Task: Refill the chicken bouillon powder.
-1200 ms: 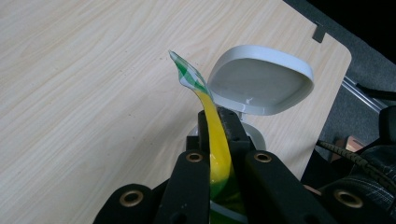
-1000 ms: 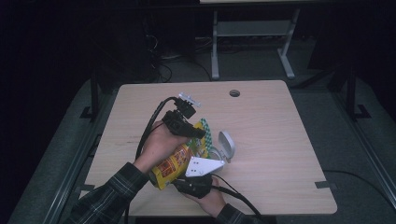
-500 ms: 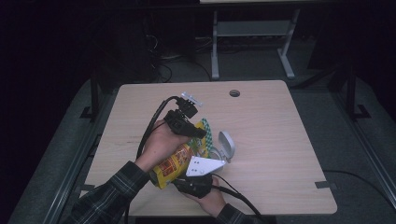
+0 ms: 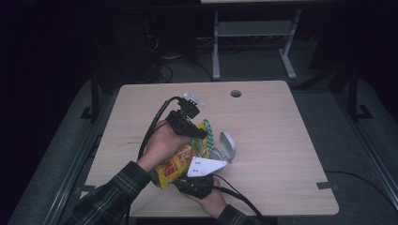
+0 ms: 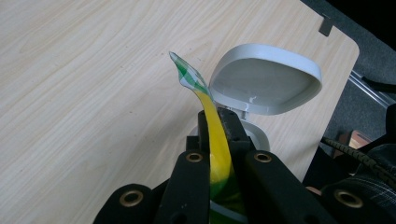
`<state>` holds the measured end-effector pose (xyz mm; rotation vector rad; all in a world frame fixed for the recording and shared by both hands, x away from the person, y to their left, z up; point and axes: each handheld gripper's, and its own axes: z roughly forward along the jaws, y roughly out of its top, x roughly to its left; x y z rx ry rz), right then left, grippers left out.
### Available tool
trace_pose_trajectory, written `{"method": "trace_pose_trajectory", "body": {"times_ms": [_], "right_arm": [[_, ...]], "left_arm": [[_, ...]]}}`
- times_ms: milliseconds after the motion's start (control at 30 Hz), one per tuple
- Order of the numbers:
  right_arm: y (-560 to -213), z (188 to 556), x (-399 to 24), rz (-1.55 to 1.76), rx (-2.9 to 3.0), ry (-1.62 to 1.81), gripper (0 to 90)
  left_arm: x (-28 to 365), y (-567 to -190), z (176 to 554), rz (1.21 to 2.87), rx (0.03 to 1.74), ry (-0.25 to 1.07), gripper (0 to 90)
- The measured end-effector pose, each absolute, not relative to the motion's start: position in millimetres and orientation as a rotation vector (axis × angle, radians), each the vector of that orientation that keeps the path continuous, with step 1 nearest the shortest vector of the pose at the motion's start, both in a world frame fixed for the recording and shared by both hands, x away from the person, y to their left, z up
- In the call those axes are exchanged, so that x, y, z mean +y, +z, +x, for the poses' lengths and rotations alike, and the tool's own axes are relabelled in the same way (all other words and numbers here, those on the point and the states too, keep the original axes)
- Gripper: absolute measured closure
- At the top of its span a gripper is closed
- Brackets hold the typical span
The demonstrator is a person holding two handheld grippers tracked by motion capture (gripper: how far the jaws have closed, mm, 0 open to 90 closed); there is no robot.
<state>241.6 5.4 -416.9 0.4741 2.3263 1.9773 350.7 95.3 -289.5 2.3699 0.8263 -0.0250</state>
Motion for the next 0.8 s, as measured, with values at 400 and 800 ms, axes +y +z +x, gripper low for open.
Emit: {"method": "trace_pose_trajectory", "body": {"times_ms": [400,800], "right_arm": [[-416.7,241.2,5.5,0.473,2.327,1.978,90.0],[-416.7,240.9,5.7,0.471,2.324,1.978,90.0]], "left_arm": [[95.9,-289.3,351.0,2.375,0.825,-0.025,90.0],[95.7,-289.6,351.4,2.375,0.828,-0.027,90.0]]}}
